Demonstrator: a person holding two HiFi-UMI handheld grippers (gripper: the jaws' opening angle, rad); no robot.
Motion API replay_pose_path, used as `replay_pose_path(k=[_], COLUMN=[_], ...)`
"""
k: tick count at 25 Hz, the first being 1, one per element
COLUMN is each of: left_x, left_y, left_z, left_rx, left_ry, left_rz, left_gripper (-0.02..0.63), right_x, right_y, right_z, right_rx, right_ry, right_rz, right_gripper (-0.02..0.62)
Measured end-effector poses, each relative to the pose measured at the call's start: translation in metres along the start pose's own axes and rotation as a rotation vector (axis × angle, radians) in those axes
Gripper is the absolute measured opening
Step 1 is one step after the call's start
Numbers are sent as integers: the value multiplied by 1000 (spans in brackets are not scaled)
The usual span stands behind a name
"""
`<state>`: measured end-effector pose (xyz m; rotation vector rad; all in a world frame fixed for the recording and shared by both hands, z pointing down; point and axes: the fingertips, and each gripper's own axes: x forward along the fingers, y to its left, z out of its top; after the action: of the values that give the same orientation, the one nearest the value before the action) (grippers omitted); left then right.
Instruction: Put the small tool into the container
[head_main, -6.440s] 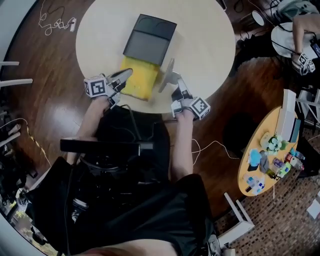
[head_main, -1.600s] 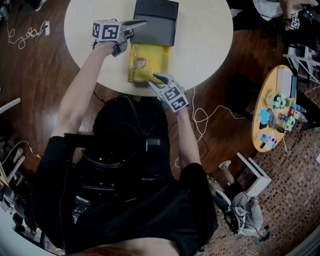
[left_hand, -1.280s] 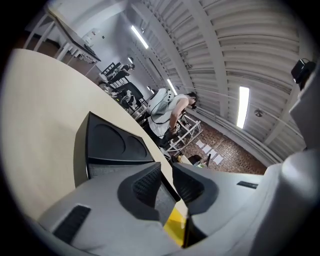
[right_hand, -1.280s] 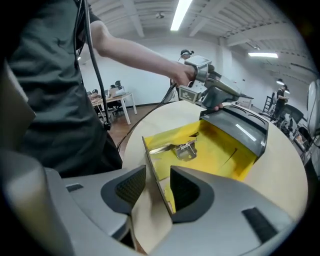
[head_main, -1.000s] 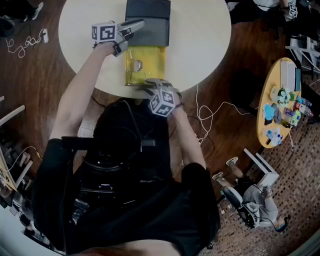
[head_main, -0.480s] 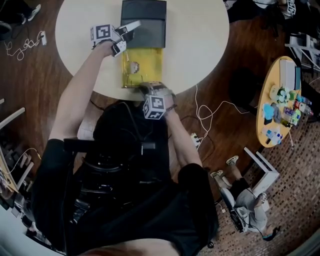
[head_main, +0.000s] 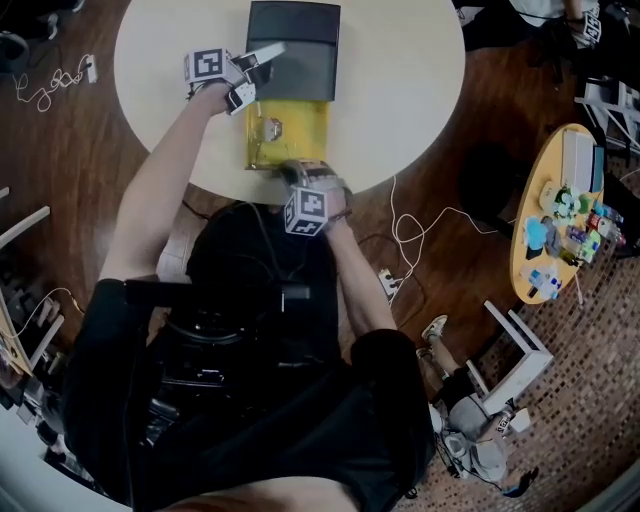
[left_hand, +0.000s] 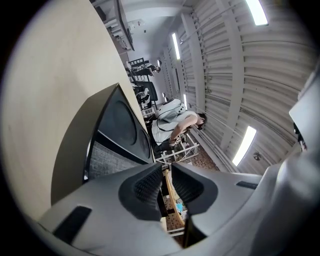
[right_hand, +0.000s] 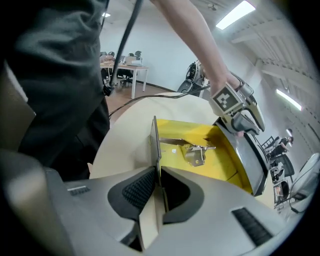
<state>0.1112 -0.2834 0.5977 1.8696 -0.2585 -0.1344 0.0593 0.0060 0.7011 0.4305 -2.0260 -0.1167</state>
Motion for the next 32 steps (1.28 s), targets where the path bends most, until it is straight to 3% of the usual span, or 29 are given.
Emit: replay_pose_path(k=[10,18,24,32], left_x=[2,2,1,-2], left_y=[2,4,4,7], left_z=[-2,-3,-2,-8], left_rx=[-6,-1,-18,-22], left_ry=[0,2,13,22], left_rz=[36,45,73,69], left_gripper=[52,43,35,34], right_x=[9,8,25,28], right_y=[-27,-22,-74,-70], right_z=[-3,-4,-6,-3], right_rx=[-8,-29,-35,-3], right_ry=[29,49,71,83], right_rz=[-13,-1,-22,4], right_gripper=[46,46,46,44])
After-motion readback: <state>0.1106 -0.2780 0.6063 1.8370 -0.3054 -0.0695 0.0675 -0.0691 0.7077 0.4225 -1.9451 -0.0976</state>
